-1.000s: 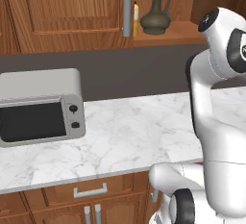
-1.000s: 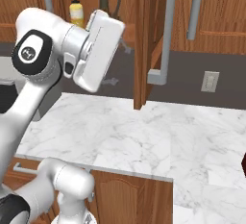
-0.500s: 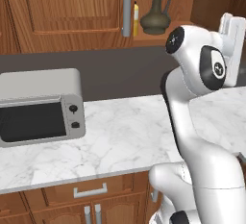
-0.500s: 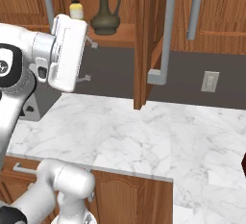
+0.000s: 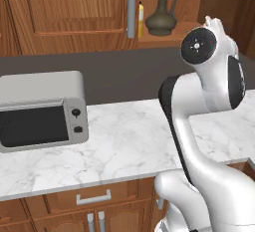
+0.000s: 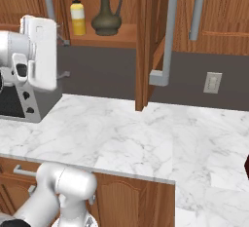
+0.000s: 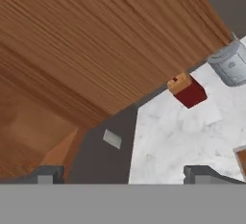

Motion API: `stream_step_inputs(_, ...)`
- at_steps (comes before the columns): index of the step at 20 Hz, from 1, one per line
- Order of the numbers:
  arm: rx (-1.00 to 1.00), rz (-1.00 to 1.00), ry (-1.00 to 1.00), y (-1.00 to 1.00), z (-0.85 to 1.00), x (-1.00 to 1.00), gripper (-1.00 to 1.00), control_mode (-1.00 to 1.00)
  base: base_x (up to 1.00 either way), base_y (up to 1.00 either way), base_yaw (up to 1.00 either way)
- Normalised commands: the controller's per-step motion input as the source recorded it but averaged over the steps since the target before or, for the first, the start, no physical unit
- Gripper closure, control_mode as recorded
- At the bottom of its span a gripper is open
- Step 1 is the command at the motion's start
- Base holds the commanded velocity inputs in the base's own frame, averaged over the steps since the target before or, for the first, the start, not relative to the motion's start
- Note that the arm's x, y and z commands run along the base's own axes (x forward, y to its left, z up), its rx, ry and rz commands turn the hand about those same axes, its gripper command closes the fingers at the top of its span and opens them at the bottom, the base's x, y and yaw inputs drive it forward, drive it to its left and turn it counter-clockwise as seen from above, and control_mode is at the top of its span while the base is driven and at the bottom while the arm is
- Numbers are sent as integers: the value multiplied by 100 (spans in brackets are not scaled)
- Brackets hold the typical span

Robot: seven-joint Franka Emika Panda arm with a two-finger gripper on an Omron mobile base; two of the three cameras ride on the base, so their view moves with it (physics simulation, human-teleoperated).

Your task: Move the mustard and oil and vinegar bottle from the cabinet to the dining counter.

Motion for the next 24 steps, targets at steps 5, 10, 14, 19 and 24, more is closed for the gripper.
stream_step_inputs(5,-3,55,31,54,11,0,-100,-100,0,0,0)
stream_step_inputs(10,-9,53,23,43,2,4,-100,-100,0,0,0)
stream_step_inputs(14,-15,46,9,29,4,24,-100,-100,0,0,0)
stream_step_inputs(19,-24,41,1,27,9,30,-100,-100,0,0,0)
stream_step_inputs(24,-26,28,0,26,13,47,-100,-100,0,0,0)
